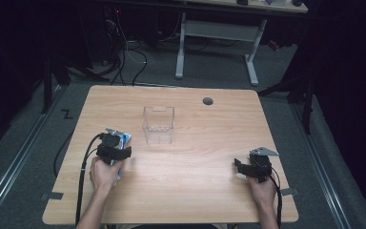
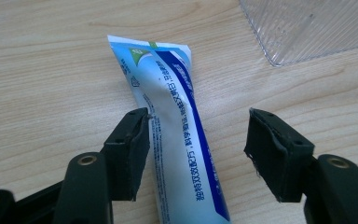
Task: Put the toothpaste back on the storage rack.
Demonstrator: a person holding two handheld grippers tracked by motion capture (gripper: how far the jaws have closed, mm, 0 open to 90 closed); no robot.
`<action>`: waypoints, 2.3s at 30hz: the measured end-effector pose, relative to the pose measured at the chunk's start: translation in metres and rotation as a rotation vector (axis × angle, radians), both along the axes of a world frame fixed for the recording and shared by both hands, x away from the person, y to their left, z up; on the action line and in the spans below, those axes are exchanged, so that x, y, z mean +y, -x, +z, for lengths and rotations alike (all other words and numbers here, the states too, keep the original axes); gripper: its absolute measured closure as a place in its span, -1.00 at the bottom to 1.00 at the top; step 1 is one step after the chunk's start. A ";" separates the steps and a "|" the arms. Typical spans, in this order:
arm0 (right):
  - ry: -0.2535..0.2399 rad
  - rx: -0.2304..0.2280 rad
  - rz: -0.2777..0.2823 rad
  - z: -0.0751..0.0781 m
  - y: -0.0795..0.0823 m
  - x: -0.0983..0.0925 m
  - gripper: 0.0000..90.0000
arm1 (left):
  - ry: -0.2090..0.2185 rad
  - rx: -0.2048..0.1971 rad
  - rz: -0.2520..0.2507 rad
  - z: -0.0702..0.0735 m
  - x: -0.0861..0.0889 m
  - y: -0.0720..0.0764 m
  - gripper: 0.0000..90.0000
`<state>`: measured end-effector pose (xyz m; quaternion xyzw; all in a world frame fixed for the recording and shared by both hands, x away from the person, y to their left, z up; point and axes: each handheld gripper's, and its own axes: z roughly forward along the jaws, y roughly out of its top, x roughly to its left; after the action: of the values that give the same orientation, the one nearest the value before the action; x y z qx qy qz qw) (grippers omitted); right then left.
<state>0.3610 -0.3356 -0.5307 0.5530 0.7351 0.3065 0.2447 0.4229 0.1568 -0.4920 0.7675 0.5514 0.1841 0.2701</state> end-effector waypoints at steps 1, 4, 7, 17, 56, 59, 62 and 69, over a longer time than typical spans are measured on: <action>0.000 0.000 0.000 0.000 0.000 0.000 -0.36 | -0.002 0.003 0.002 0.000 0.000 -0.001 -0.11; -0.001 0.000 0.000 0.000 0.000 0.000 -0.36 | 0.000 0.019 0.008 -0.002 -0.001 -0.004 -0.10; -0.001 0.000 0.000 0.000 0.000 0.000 -0.36 | -0.005 0.032 0.019 -0.006 -0.001 -0.008 -0.08; 0.000 0.000 0.000 0.000 0.000 0.000 -0.36 | -0.021 0.067 0.049 -0.012 0.001 -0.013 0.00; -0.001 0.000 0.000 0.000 0.000 0.000 -0.36 | -0.028 0.063 0.063 -0.017 0.004 -0.012 0.54; 0.000 0.000 0.000 0.000 0.000 0.000 -0.36 | -0.042 0.058 0.039 -0.016 0.003 -0.012 0.56; 0.000 0.000 0.000 0.000 0.000 0.000 -0.37 | -0.047 0.054 0.029 -0.016 0.002 -0.011 0.58; 0.000 0.000 0.000 0.000 0.000 0.000 -0.36 | -0.043 0.042 -0.012 -0.012 0.000 -0.005 0.58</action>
<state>0.3610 -0.3356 -0.5307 0.5530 0.7351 0.3066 0.2445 0.4277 0.1570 -0.5045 0.7802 0.5482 0.1781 0.2431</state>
